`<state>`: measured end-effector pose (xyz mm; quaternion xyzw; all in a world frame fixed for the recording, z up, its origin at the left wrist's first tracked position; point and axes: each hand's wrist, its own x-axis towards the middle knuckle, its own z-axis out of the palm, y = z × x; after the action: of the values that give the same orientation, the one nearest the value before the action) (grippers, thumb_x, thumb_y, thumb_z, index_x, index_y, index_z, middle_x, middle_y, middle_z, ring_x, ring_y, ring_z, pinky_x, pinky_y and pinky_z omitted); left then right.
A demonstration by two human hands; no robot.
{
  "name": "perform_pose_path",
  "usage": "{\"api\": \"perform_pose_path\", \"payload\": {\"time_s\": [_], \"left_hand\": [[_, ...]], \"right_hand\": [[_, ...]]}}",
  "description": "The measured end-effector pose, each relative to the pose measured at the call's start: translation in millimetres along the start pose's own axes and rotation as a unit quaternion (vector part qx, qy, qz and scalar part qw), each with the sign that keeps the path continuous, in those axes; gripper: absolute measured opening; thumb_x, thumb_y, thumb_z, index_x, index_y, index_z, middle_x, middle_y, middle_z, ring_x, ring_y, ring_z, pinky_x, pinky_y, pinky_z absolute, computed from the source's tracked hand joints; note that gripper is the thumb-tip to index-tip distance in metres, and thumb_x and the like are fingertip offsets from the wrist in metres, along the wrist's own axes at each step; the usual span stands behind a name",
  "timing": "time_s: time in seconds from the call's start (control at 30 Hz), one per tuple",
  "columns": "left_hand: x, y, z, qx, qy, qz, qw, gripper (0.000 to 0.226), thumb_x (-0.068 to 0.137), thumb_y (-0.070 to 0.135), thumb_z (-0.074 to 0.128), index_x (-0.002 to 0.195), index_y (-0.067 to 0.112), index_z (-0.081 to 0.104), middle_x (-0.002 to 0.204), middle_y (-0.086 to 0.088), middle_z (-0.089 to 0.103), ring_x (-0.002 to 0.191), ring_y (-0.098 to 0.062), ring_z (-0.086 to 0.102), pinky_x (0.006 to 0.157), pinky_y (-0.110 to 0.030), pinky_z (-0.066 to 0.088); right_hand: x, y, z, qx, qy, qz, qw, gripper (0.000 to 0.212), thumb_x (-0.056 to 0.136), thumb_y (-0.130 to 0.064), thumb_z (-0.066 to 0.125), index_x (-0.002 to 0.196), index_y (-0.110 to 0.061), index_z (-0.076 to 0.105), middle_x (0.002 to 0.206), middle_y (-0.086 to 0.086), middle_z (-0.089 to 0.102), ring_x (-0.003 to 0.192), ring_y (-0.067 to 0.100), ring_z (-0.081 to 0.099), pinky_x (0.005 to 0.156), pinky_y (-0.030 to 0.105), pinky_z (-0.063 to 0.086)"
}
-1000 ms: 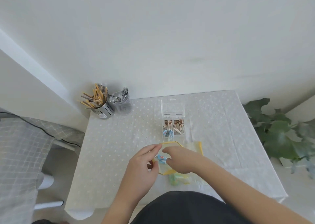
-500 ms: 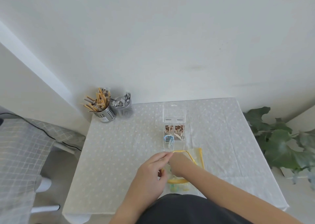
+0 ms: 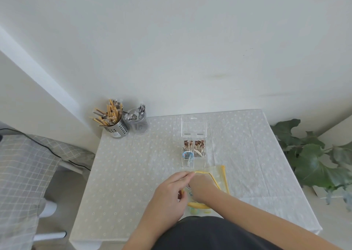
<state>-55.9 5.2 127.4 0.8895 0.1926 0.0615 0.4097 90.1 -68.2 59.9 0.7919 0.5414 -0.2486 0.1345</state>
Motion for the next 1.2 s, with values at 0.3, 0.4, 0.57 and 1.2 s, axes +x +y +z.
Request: {"api": "perform_pose_path", "payload": {"time_s": [0.3, 0.4, 0.57, 1.2], "left_hand": [[-1.7, 1.0, -0.2, 0.006, -0.005, -0.001, 1.000, 0.061, 0.097, 0.003, 0.054, 0.149, 0.033, 0.060, 0.139, 0.042, 0.048, 0.124, 0.007, 0.056, 0.092, -0.019, 0.056], [-3.6, 2.1, -1.5, 0.002, -0.005, -0.002, 1.000, 0.061, 0.097, 0.002, 0.054, 0.149, 0.033, 0.060, 0.138, 0.043, 0.048, 0.120, 0.006, 0.058, 0.090, -0.020, 0.056], [-6.6, -0.2, -2.1, 0.004, -0.005, -0.025, 1.000, 0.062, 0.096, 0.003, 0.055, 0.150, 0.034, 0.059, 0.137, 0.046, 0.046, 0.102, 0.011, 0.058, 0.090, -0.015, 0.054], [-15.6, -28.5, -17.6, 0.030, 0.110, -0.186, 0.976, 0.064, 0.096, 0.001, 0.059, 0.154, 0.027, 0.053, 0.147, 0.023, 0.053, 0.115, -0.020, 0.066, 0.110, -0.031, 0.052]], "right_hand": [[-4.1, -2.9, -0.6, 0.006, -0.015, -0.001, 1.000, 0.023, 0.101, -0.005, 0.049, 0.120, -0.005, 0.062, 0.111, 0.009, 0.067, 0.105, 0.027, 0.068, 0.076, 0.031, 0.044], [-4.9, -4.3, -1.4, -0.006, -0.008, -0.015, 1.000, 0.022, 0.101, -0.004, 0.048, 0.118, -0.005, 0.062, 0.077, 0.001, 0.049, 0.086, 0.025, 0.061, 0.072, 0.029, 0.038], [-7.2, -8.1, -4.8, -0.023, -0.003, -0.038, 0.999, 0.012, 0.101, -0.004, 0.047, 0.103, -0.014, 0.054, 0.071, -0.003, 0.037, 0.081, 0.024, 0.053, 0.071, 0.031, 0.036], [-48.9, -2.8, -82.2, 0.400, 0.168, 0.022, 0.901, 0.008, 0.092, -0.025, 0.062, 0.095, -0.026, 0.070, 0.091, -0.006, 0.071, 0.078, 0.014, 0.067, 0.071, 0.032, 0.056]]}}
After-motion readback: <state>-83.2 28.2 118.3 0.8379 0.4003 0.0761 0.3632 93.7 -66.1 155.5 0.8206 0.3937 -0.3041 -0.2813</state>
